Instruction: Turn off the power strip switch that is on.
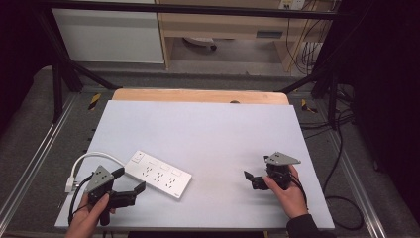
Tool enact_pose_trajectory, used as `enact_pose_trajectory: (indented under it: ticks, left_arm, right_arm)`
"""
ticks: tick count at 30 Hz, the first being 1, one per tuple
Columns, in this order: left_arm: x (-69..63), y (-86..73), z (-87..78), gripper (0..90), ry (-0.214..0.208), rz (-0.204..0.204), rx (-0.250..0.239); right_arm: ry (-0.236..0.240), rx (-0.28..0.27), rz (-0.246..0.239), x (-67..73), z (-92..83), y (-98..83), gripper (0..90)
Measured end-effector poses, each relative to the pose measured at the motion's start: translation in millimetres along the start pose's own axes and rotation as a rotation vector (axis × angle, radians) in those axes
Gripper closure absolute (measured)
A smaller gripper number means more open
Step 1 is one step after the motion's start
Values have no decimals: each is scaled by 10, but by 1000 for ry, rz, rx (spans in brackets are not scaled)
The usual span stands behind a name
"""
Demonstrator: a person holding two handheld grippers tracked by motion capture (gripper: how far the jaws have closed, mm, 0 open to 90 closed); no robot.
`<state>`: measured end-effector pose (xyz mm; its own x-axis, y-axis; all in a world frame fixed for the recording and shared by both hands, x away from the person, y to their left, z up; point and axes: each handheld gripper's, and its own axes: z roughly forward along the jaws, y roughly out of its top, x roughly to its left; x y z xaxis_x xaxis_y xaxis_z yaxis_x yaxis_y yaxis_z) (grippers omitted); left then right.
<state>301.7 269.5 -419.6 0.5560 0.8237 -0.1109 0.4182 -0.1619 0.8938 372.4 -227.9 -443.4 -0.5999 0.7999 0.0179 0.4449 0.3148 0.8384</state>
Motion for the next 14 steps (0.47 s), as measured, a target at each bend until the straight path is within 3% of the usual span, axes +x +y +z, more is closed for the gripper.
enact_pose_trajectory:
  ticks: [6, 10, 14]
  left_arm:
    - [-41, -23, 31, 54, -11, -13, 31]
    - [-67, -34, 46, 55, -16, 2, 50]
    - [-46, -42, 56, 56, -13, -11, 66]
  right_arm:
    - [-6, 32, -8, 8, 42, -16, 28]
    - [-17, 51, -8, 6, 86, -29, 27]
    - [-49, 121, -3, -24, 180, -71, 29]
